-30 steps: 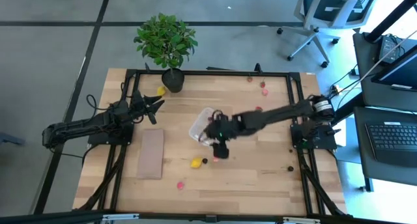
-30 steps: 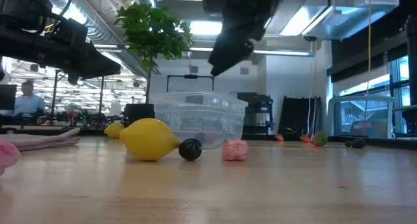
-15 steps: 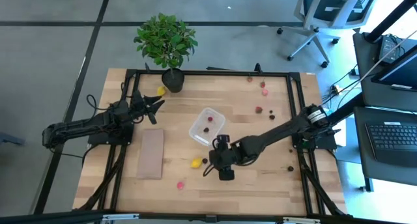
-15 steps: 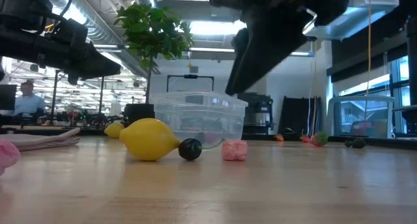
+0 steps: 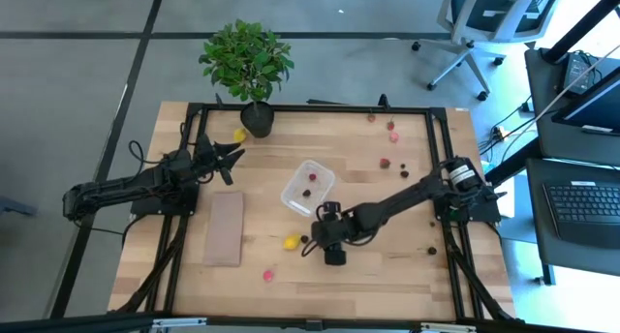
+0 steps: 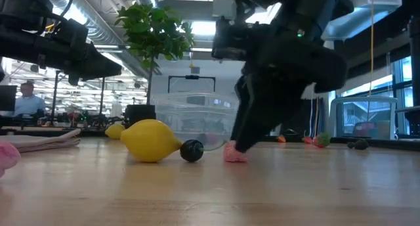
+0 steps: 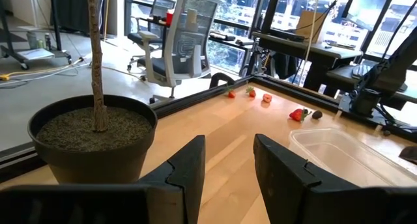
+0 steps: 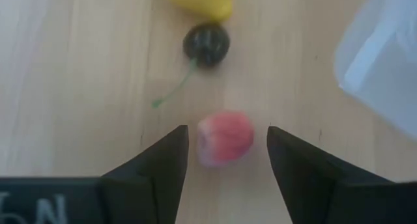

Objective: Pick and placing Produce into tupperware
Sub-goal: Put the center peach into the transparent bin

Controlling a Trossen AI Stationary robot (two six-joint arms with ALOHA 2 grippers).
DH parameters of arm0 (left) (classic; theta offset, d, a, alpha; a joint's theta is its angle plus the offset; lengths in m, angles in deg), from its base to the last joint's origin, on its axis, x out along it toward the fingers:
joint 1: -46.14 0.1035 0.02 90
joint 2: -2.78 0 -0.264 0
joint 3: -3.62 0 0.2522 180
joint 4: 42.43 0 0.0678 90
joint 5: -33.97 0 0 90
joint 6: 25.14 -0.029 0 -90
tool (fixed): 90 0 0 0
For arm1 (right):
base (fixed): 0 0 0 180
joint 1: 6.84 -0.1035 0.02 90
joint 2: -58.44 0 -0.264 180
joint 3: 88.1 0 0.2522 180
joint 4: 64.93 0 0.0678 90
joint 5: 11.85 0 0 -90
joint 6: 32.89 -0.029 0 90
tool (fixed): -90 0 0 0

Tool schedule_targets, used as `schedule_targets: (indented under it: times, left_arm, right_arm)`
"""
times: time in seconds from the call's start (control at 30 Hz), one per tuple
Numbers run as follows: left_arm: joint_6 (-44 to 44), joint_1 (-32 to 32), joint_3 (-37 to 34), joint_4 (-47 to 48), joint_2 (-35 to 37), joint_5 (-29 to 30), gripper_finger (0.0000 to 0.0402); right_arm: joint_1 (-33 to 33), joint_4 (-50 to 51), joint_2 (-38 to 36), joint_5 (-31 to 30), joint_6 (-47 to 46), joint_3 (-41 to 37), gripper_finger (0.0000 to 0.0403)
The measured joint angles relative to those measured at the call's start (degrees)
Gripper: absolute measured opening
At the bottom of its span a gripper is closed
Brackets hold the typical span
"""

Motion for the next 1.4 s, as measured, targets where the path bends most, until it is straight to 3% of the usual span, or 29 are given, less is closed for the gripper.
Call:
schedule_targets:
  times: [0.4,0.73,0.93,1.1,1.27,1.4]
  left_arm:
    - [0.00,0.02,0.00,0.00,0.00,0.00,0.0124]
    - [0.02,0.02,-0.02,0.02,0.00,0.00,0.0124]
    - [0.10,0.01,-0.01,0.01,0.00,0.01,0.0124]
    - [0.20,0.01,-0.01,0.01,-0.02,0.00,0.0124]
    - [0.20,0.00,0.00,0.00,-0.01,0.02,0.0124]
    - [0.20,0.00,-0.01,0.02,-0.02,0.00,0.0124]
  right_arm:
    - [1.21,-5.83,0.07,2.68,-0.11,-4.36,0.0183]
    - [1.18,-5.81,0.00,2.84,0.16,-3.90,0.0110]
    - [1.21,-0.76,-1.69,5.61,2.41,0.43,0.0088]
    - [2.09,5.19,-6.23,4.24,6.84,7.39,0.0089]
    - [6.73,5.66,-8.80,-1.38,9.27,12.14,0.0089]
    - [12.31,3.48,-8.38,-0.19,7.49,13.12,0.0088]
